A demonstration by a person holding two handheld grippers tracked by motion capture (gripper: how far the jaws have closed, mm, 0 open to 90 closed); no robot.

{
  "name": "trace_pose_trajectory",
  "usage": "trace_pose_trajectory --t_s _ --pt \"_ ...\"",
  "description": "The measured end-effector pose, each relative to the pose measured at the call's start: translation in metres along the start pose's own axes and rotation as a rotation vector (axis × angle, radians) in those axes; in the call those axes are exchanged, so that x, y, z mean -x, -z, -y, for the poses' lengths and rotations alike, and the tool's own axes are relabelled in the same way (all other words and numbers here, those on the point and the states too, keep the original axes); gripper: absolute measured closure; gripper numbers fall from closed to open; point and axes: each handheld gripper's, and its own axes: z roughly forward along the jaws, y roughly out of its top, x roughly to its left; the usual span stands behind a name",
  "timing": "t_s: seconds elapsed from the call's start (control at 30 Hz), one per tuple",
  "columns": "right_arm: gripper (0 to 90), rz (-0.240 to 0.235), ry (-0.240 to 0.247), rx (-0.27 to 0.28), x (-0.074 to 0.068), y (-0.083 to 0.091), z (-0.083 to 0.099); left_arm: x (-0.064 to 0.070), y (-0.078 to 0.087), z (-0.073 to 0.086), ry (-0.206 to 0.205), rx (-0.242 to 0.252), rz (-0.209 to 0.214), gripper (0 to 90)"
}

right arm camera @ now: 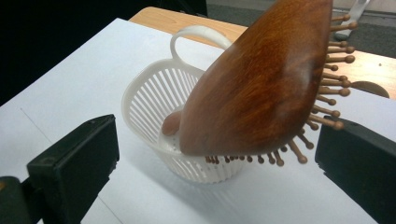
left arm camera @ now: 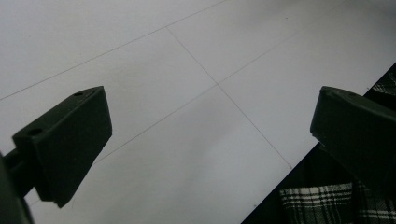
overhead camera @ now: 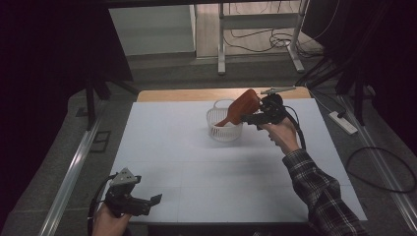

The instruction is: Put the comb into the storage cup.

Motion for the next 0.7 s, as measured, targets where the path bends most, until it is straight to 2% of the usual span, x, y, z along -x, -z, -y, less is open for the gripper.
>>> trace_pose_trajectory --t_s 0.5,0.7 --pt "0.0 0.021 0.047 -0.006 -0.001 0.013 0.008 0.000 0.000 0.000 -0.001 0.000 0.002 0.0" --pt "0.0 0.015 0.058 -0.005 -0.001 0.018 0.012 0.000 0.000 0.000 -0.001 0.000 0.001 0.0"
